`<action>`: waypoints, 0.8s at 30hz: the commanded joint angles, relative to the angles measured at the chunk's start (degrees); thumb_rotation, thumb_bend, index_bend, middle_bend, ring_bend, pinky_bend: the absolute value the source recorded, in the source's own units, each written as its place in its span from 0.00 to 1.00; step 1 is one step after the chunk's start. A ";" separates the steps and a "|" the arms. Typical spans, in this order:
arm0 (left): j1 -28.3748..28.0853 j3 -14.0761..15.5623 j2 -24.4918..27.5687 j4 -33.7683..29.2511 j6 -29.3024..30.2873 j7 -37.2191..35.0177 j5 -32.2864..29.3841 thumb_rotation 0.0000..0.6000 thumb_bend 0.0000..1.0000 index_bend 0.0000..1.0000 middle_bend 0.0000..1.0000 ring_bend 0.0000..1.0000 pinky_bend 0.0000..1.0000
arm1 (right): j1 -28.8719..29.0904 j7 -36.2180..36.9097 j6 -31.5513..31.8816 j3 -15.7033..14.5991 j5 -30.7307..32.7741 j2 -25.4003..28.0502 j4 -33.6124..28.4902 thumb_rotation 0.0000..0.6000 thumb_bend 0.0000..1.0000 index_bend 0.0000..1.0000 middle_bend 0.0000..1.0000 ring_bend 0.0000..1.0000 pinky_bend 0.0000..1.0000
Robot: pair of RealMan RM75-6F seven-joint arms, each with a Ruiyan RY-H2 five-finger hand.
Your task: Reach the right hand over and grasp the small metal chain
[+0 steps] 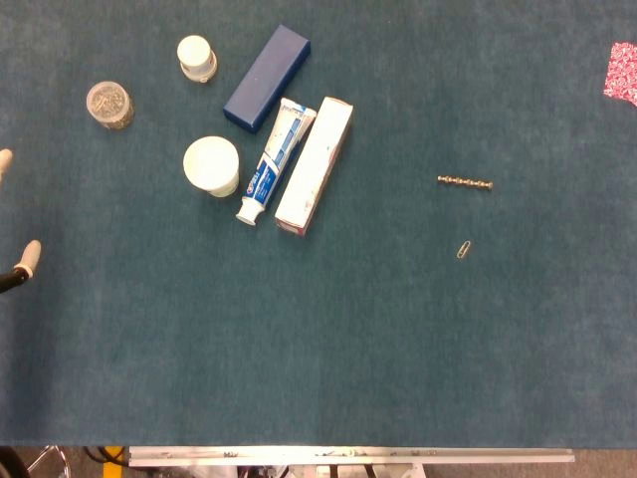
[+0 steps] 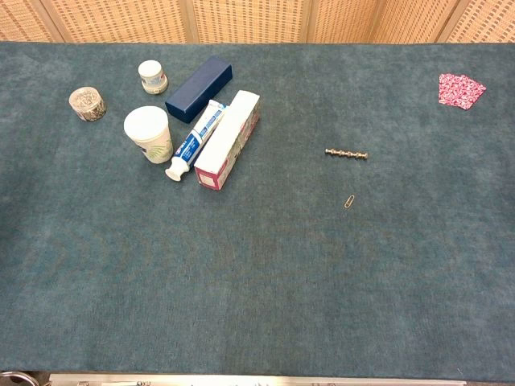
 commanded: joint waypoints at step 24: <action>0.78 0.43 -0.02 0.78 1.51 -2.17 1.65 1.00 0.29 0.00 0.06 0.03 0.11 | 4.49 -3.64 2.32 4.16 -3.79 -2.50 -5.54 1.00 0.29 0.32 0.63 0.73 0.84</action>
